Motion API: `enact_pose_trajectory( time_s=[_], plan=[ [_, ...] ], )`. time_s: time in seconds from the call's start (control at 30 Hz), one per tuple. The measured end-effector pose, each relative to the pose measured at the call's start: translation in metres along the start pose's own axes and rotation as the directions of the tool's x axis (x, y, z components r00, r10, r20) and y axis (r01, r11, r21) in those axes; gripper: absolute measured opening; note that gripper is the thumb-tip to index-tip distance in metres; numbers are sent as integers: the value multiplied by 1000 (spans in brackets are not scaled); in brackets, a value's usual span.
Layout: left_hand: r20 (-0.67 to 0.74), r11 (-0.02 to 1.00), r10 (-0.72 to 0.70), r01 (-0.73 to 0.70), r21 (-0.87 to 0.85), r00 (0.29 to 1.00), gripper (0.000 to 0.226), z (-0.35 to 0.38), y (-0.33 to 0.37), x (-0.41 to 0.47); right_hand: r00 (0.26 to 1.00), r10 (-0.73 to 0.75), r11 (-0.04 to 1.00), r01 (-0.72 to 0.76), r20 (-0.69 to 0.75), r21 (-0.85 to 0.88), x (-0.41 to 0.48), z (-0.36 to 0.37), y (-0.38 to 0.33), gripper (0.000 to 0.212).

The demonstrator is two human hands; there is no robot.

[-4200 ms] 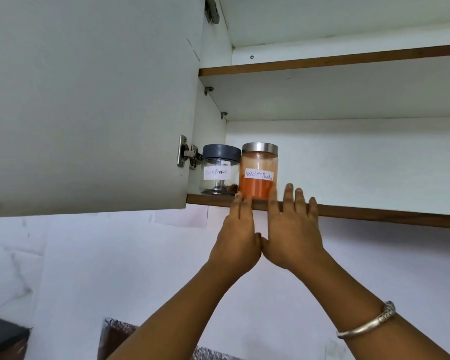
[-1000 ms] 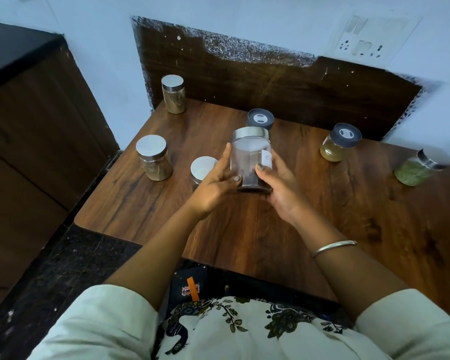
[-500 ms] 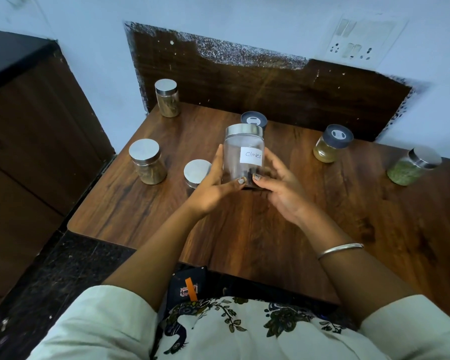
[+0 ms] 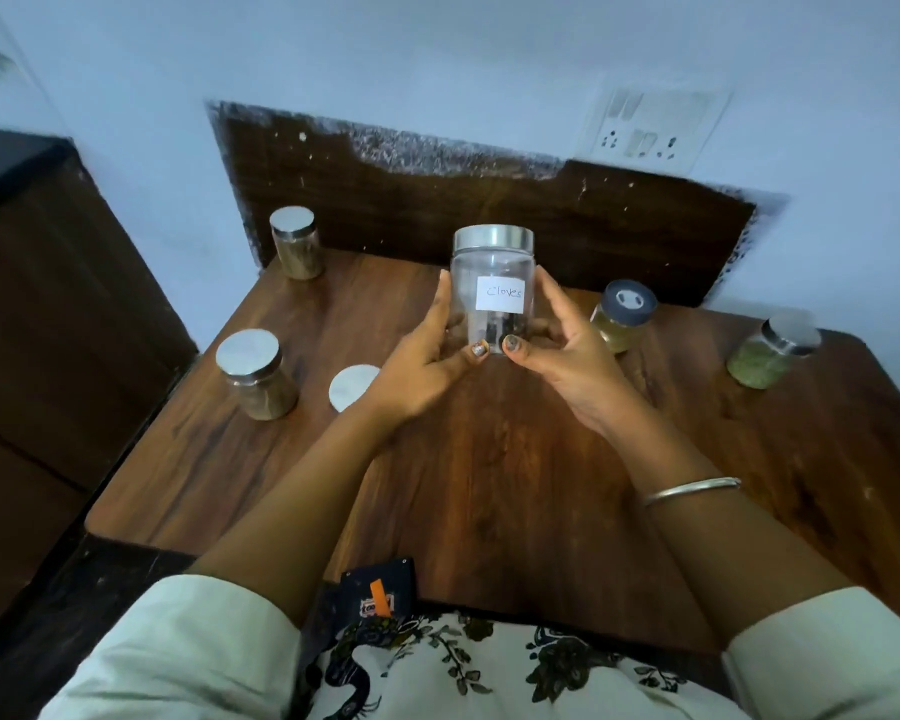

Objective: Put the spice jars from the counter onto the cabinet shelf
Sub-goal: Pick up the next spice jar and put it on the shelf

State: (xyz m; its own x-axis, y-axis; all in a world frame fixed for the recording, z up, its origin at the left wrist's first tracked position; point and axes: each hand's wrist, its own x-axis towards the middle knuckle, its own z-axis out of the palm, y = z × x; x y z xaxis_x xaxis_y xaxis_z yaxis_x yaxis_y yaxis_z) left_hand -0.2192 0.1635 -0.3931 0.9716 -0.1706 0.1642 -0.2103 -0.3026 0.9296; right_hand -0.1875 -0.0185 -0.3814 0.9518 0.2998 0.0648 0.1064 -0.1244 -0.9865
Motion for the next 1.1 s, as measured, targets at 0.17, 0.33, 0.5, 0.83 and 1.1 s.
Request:
enact_pose_trajectory(
  time_s=[0.17, 0.33, 0.5, 0.83, 1.1],
  plan=[
    [-30, 937, 240, -224, 267, 970, 86, -17, 48, 56, 986, -147, 988, 144, -76, -48, 40, -30, -51, 91],
    [-56, 828, 405, -341, 445, 912, 80, -44, 107, 111, 932, -336, 928, 302, -138, -218, 83, -54, -112, 94],
    [-133, 758, 496, -354, 547, 858, 78, -69, 166, 158, 835, -529, 796, 426, -153, -430, 121, -71, -179, 93],
    [-250, 656, 704, -472, 590, 665, 70, -103, 284, 250, 581, -774, 613, 591, -251, -524, 182, -111, -303, 94],
    [-310, 680, 718, -534, 502, 623, 66, -108, 329, 314, 551, -798, 575, 573, -246, -584, 227, -147, -356, 93]
  ],
)
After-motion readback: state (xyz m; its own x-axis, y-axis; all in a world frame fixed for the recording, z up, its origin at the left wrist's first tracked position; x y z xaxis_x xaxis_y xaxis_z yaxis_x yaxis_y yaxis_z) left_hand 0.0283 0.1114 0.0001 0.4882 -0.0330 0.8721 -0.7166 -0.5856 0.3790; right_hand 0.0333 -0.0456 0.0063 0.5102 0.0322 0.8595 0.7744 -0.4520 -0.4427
